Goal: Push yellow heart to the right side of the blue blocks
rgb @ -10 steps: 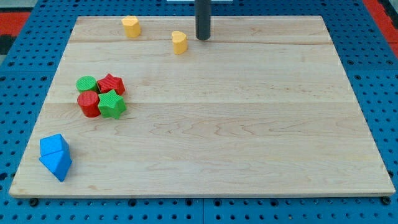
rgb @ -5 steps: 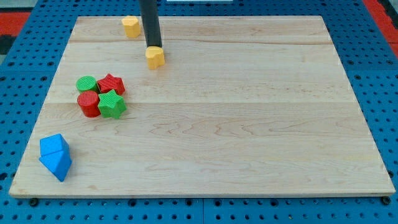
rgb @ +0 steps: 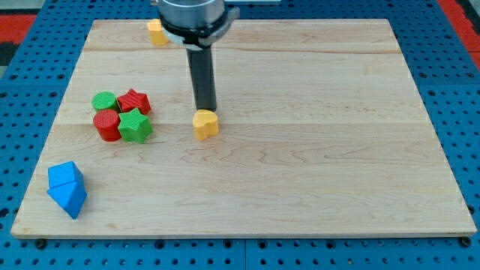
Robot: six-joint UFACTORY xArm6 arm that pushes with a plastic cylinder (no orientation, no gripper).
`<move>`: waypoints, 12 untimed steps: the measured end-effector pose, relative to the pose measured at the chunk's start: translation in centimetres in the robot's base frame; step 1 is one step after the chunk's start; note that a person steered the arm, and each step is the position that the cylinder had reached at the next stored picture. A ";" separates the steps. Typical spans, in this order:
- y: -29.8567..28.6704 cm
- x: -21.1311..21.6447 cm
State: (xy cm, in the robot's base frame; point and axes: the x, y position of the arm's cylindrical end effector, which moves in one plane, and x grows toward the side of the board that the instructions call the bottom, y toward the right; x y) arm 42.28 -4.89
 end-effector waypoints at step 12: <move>-8.7 8.4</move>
State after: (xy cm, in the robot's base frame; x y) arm 50.67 -13.56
